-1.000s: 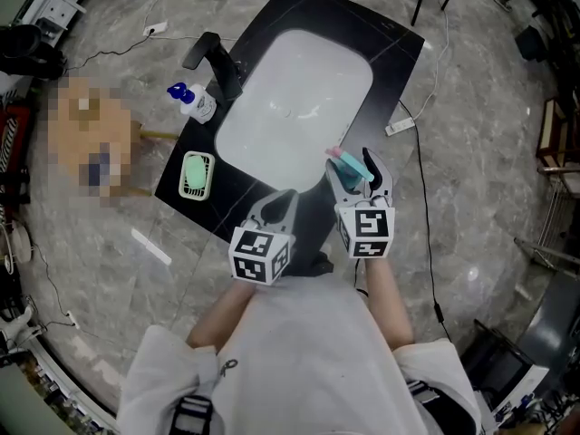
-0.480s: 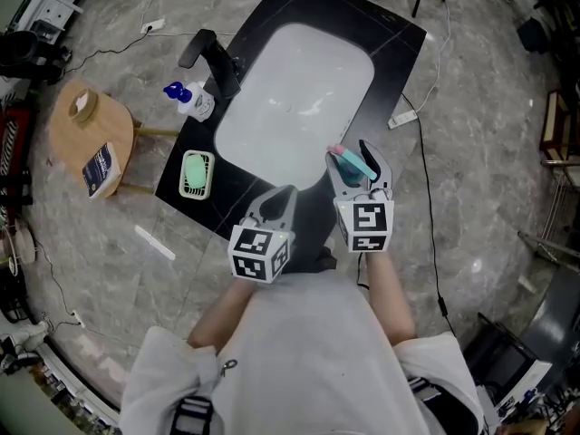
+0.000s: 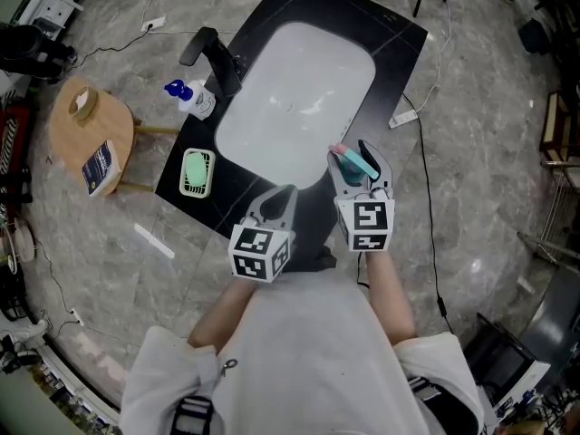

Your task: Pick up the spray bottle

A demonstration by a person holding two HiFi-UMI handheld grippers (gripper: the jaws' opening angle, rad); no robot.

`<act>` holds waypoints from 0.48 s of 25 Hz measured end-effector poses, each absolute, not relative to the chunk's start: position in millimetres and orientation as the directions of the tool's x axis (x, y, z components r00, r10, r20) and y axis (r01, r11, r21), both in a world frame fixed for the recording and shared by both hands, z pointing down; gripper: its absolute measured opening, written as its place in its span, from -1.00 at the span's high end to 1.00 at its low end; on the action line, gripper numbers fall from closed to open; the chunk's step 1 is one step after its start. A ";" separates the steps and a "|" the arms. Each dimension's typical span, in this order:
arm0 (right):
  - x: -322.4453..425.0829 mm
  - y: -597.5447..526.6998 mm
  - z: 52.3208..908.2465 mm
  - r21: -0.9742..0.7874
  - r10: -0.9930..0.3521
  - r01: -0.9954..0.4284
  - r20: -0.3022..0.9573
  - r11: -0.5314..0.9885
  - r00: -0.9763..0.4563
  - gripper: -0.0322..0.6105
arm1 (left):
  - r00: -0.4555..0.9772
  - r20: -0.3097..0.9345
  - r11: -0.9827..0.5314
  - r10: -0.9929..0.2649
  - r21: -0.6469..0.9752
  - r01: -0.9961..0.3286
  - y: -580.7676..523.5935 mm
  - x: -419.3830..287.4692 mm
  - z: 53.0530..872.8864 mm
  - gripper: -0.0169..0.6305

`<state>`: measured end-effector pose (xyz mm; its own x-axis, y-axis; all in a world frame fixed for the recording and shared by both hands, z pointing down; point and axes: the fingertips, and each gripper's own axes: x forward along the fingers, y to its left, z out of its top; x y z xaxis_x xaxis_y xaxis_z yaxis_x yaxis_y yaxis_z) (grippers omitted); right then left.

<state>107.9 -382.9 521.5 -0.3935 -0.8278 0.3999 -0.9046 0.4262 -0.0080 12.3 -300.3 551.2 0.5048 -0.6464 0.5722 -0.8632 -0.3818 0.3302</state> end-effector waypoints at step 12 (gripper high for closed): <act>114.3 -376.9 516.5 -0.020 -0.846 -0.922 0.390 0.387 -0.363 0.10 | 0.509 0.559 -0.388 -0.654 0.330 -0.861 -296.1 7.4 546.9 0.86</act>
<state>114.3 -376.9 516.5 -0.3634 -0.8461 0.3900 -0.9220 0.3867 -0.0202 7.4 -296.1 546.9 0.5094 -0.6539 0.5595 -0.8605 -0.3885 0.3295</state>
